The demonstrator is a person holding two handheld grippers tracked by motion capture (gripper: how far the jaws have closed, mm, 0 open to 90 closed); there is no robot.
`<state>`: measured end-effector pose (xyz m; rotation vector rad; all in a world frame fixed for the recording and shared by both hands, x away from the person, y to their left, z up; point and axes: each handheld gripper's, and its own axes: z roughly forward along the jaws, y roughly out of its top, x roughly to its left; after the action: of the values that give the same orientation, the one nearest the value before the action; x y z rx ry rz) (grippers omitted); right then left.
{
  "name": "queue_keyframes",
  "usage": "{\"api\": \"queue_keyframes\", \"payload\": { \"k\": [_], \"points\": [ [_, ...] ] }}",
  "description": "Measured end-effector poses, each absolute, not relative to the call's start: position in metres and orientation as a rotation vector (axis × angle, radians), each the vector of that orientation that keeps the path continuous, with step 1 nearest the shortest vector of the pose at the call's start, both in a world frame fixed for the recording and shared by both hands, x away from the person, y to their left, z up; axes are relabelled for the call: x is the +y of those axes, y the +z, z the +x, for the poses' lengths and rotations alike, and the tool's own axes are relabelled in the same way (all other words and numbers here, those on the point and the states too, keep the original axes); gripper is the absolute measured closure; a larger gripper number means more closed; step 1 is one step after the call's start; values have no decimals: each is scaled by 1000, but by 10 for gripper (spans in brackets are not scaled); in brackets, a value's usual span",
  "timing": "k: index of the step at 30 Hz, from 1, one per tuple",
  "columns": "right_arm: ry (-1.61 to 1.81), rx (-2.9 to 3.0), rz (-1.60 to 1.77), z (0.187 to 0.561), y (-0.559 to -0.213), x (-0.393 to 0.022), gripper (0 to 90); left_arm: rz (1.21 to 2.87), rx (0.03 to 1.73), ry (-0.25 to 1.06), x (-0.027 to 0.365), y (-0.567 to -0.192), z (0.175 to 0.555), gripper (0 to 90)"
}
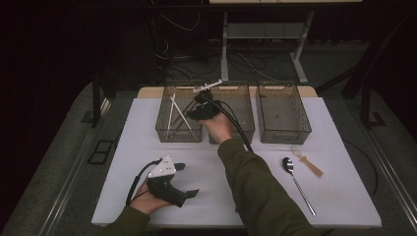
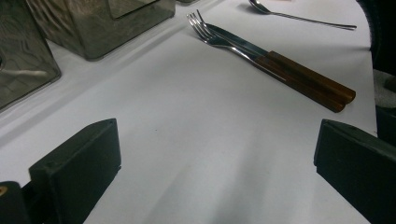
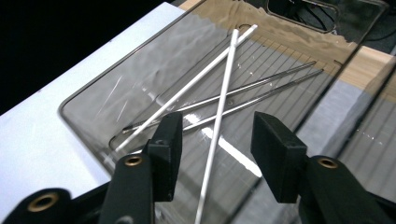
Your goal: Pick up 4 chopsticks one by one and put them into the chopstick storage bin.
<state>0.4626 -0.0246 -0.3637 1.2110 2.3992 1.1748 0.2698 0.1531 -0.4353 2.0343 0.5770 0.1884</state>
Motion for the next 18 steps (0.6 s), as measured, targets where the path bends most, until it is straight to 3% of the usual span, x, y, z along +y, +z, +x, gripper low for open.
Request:
{"api": "queue_keyframes", "payload": {
  "k": [5,18],
  "points": [
    [1212,2431,1189,452,-357,-43,475,2037,579,194,153,-436,270,0],
    [1284,2441,1112,418,-345,-95,460,2042,599,201,151,-438,269,0]
  ]
}}
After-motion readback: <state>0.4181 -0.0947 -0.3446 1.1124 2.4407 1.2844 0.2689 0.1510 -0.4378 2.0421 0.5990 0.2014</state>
